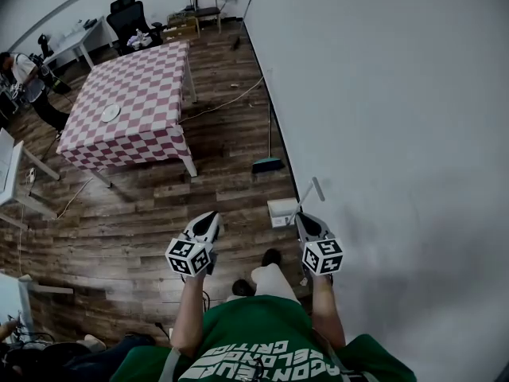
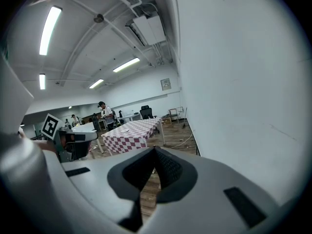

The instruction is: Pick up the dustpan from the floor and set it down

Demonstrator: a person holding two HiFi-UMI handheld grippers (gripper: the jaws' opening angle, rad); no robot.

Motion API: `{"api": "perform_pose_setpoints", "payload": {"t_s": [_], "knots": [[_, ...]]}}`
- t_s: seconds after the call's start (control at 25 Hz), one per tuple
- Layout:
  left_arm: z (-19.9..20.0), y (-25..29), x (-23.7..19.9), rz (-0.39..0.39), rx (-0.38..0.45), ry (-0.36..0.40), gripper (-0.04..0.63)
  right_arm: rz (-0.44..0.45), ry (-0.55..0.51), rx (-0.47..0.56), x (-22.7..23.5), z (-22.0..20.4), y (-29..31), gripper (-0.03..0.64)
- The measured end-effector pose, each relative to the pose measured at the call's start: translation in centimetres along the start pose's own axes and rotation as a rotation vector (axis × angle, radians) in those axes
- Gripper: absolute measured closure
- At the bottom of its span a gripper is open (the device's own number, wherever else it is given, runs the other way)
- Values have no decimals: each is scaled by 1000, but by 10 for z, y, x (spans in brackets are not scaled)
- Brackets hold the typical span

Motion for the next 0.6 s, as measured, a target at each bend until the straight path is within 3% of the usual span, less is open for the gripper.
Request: {"api": "perform_pose_setpoints", "payload": {"t_s": [0.6], "knots": [[-2, -1, 9, -16, -8, 12, 592, -5, -3, 0, 1, -2, -9, 609]]}}
Point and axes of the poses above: the fingertips, and each gripper's own axes: y forward along the fingers, x to its right, z out of its top, the point moved 6 cm from there along -y, backward along the fingers, and after that the axes turned 14 degrees about -x, right-handed, at the moved point
